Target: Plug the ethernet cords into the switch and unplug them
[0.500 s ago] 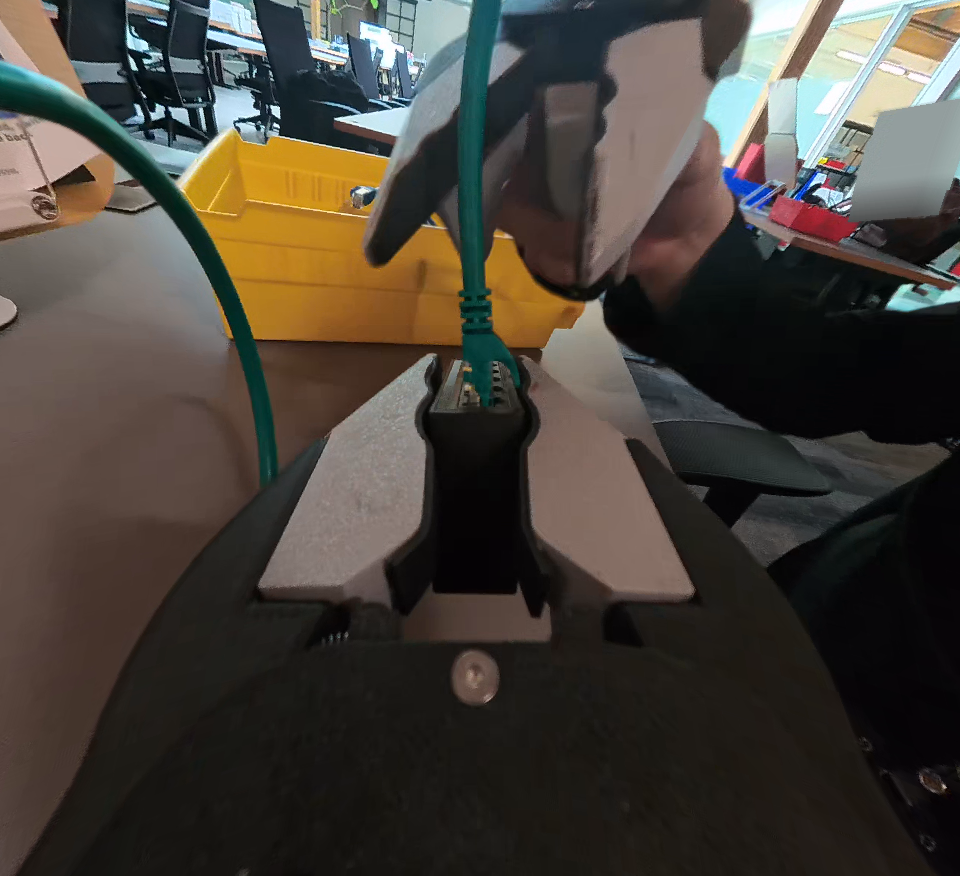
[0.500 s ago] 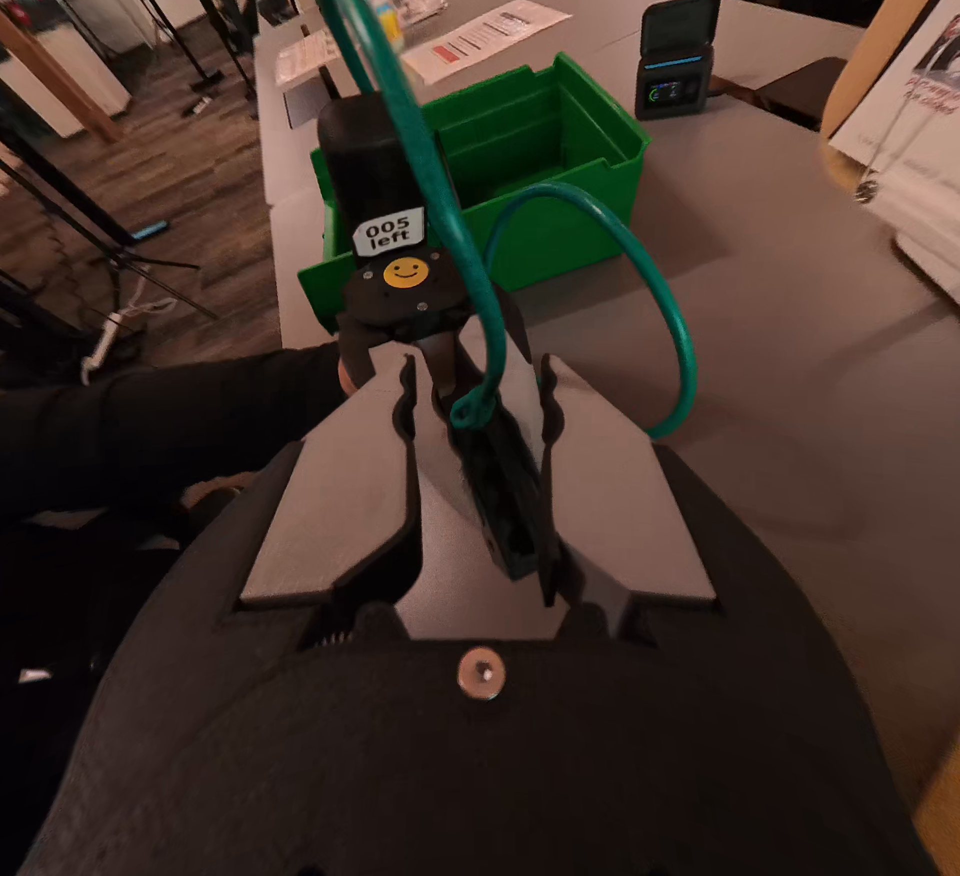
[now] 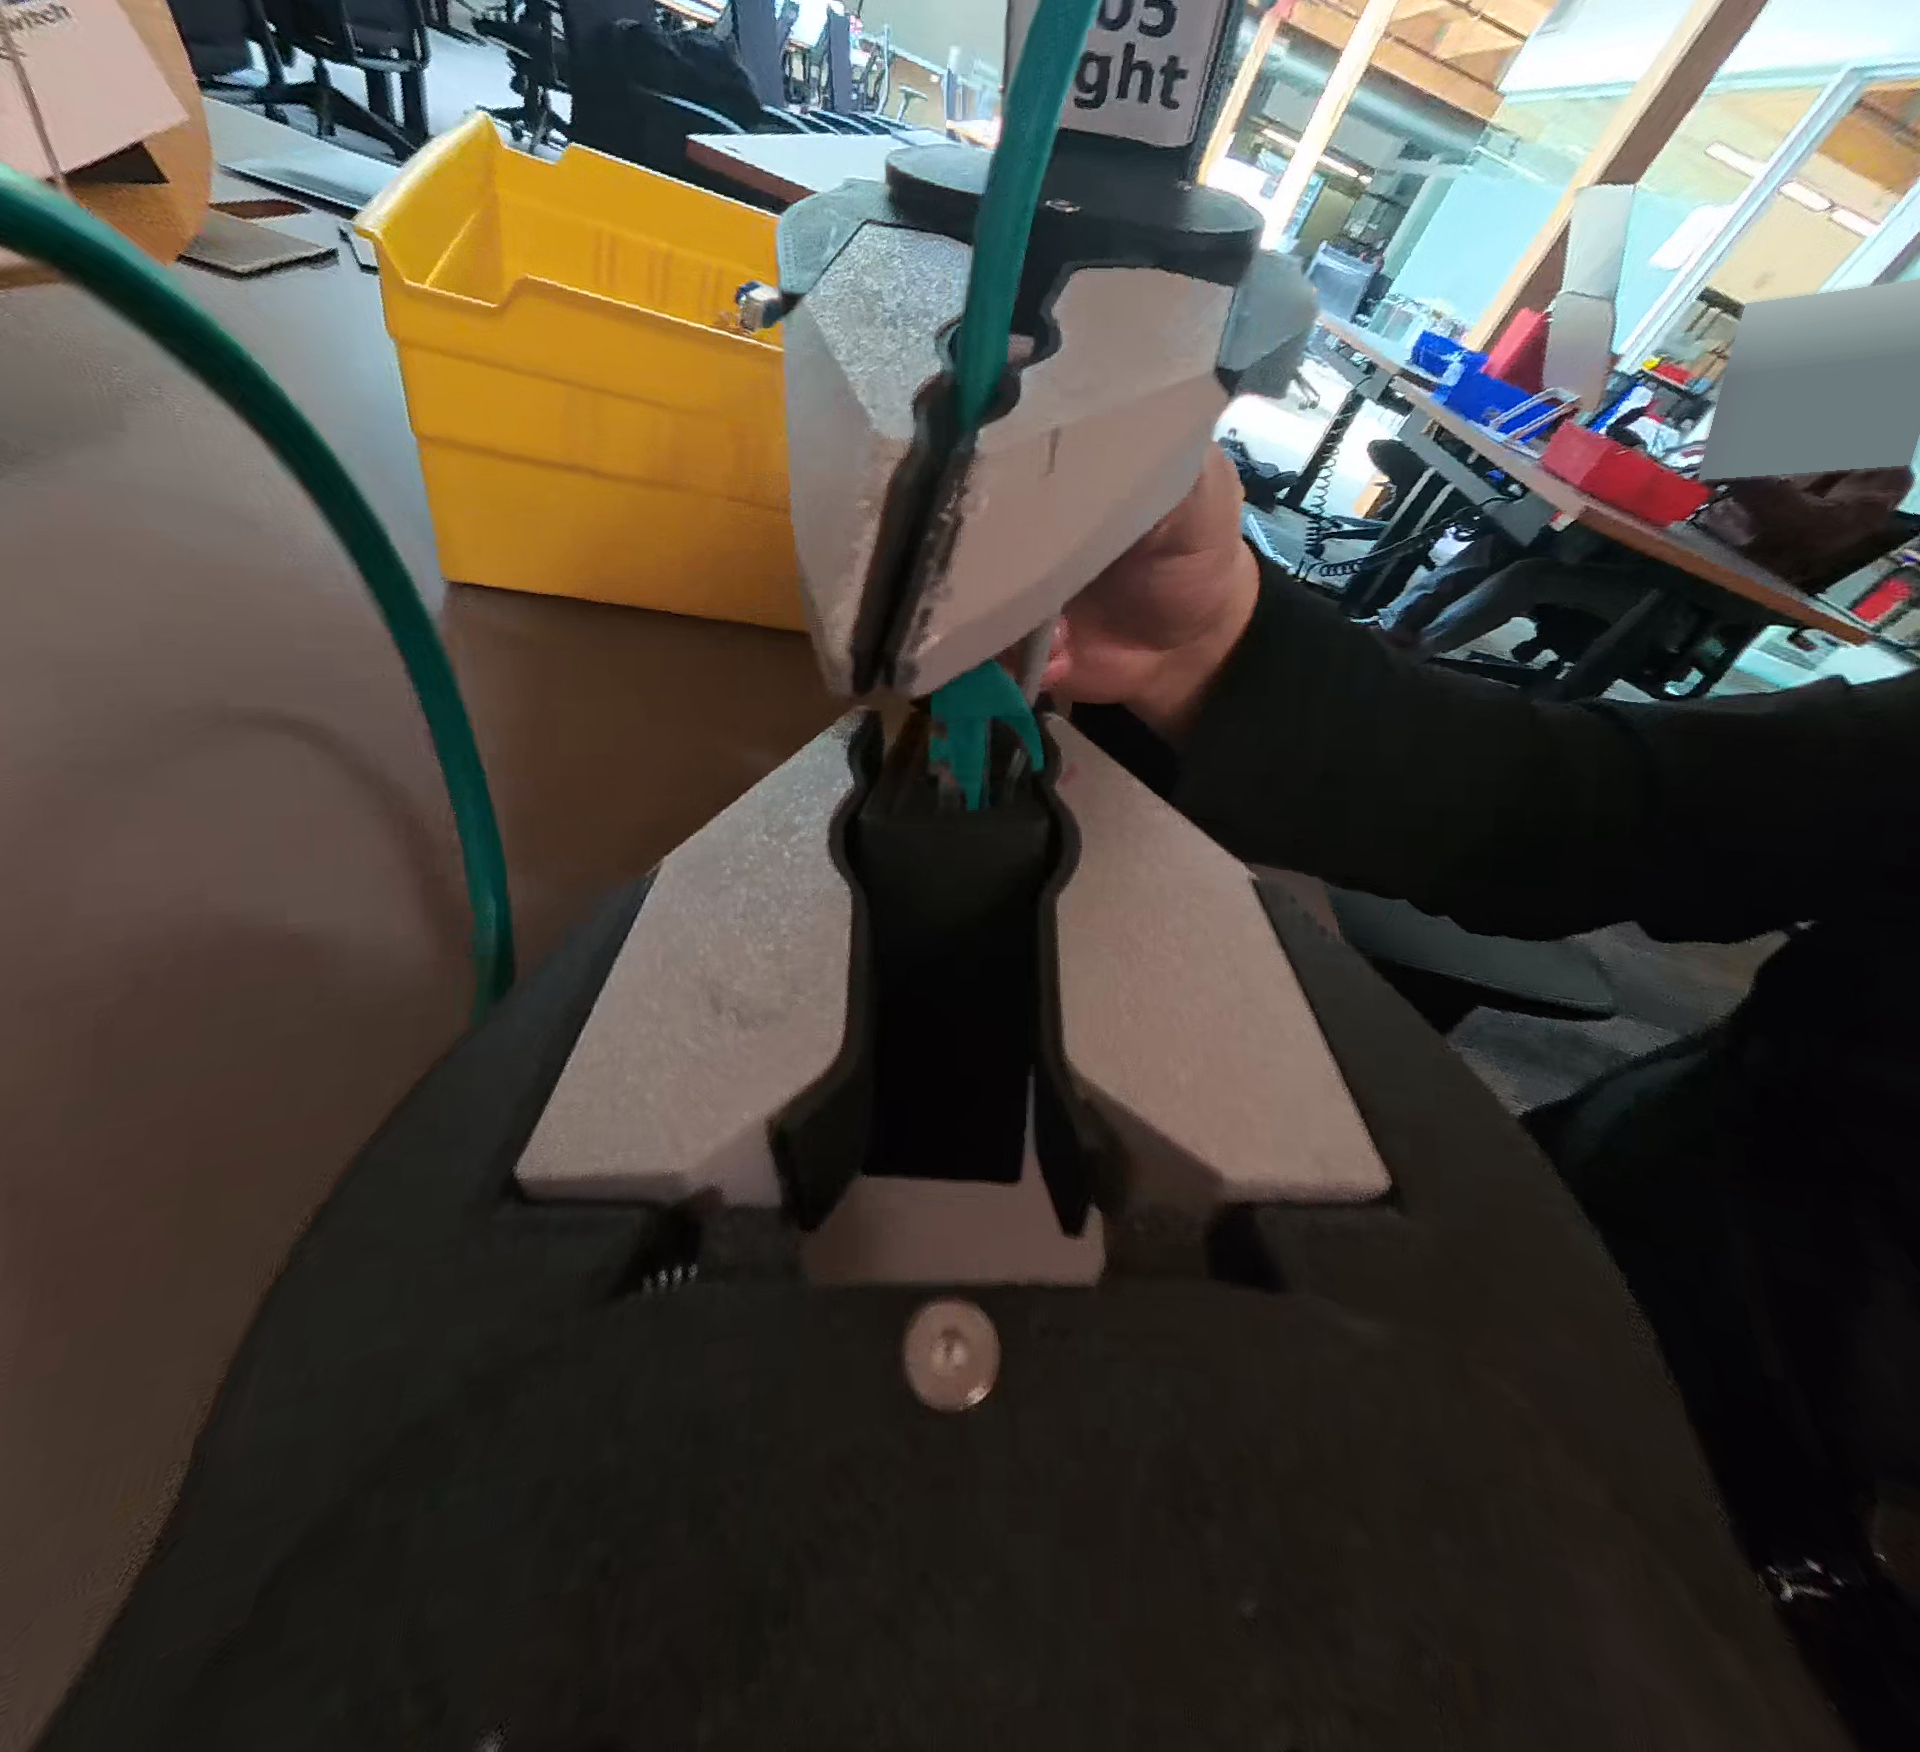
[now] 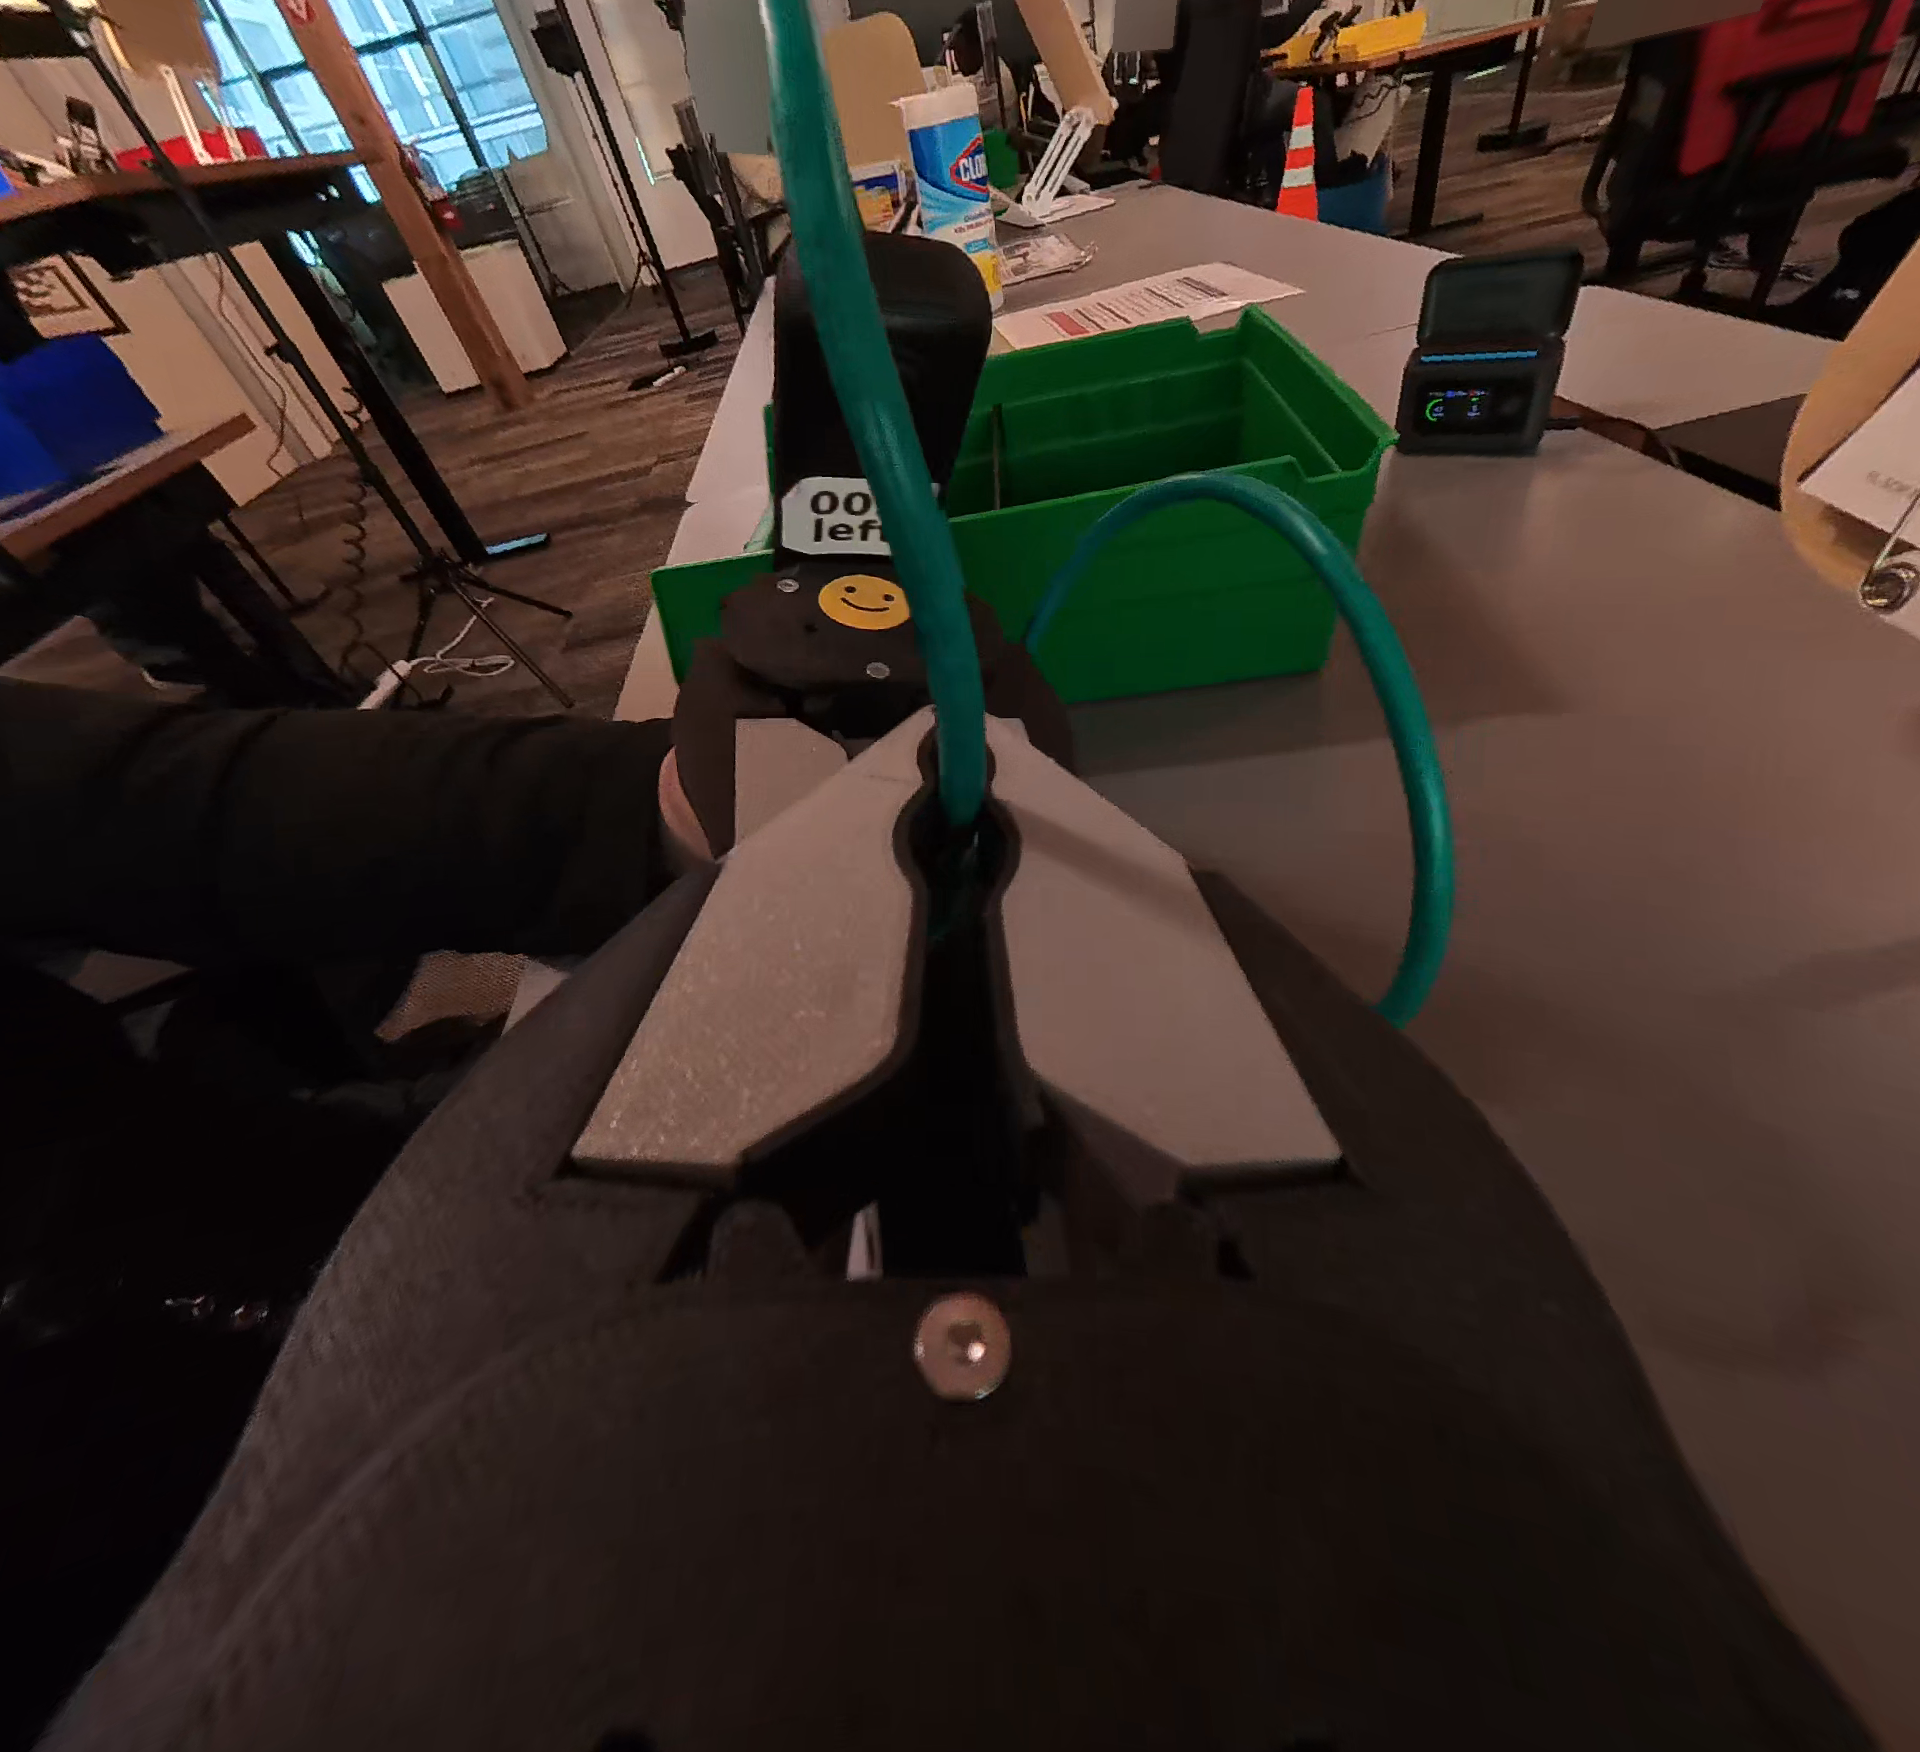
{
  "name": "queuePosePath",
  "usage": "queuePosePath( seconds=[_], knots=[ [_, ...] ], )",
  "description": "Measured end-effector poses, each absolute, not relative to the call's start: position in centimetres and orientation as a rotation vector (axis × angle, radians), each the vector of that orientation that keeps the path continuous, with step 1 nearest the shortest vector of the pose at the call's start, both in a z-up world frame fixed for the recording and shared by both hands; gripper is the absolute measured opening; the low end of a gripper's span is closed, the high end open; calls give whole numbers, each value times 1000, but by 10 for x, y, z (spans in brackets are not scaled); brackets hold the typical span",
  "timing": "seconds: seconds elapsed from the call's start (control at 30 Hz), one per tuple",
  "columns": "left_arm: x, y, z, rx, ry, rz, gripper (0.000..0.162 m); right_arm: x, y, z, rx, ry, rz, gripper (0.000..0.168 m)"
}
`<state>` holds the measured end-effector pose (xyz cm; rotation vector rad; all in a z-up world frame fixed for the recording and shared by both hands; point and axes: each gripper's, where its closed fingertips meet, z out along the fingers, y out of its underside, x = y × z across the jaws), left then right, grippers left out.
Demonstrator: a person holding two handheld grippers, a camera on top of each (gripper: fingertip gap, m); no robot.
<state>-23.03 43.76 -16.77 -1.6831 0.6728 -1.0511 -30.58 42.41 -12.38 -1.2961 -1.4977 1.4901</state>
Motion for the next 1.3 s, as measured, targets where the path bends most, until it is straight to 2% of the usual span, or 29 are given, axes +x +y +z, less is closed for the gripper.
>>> queuePosePath(
  seconds=[0.37, 0.47, 0.57, 1.1, 1.3],
  knots=[
    [-228, 431, -170, -1679, 704, -1066, 37, -303, 419, -112, -1240, -1455, 1540, 0],
    [-224, 425, -169, -1660, 748, -1064, 46, -301, 418, -111, -1224, -1459, 1532, 0],
    [-223, 422, -168, -1643, 763, -1056, 48, -300, 417, -110, -1217, -1453, 1580, 0],
    [-224, 415, -169, -1632, 803, -1044, 30, -295, 394, -103, -1084, -1517, 1719, 0],
    [-224, 412, -172, -1653, 810, -1057, 30, -294, 390, -104, -1075, -1528, 1746, 0]
  ],
)
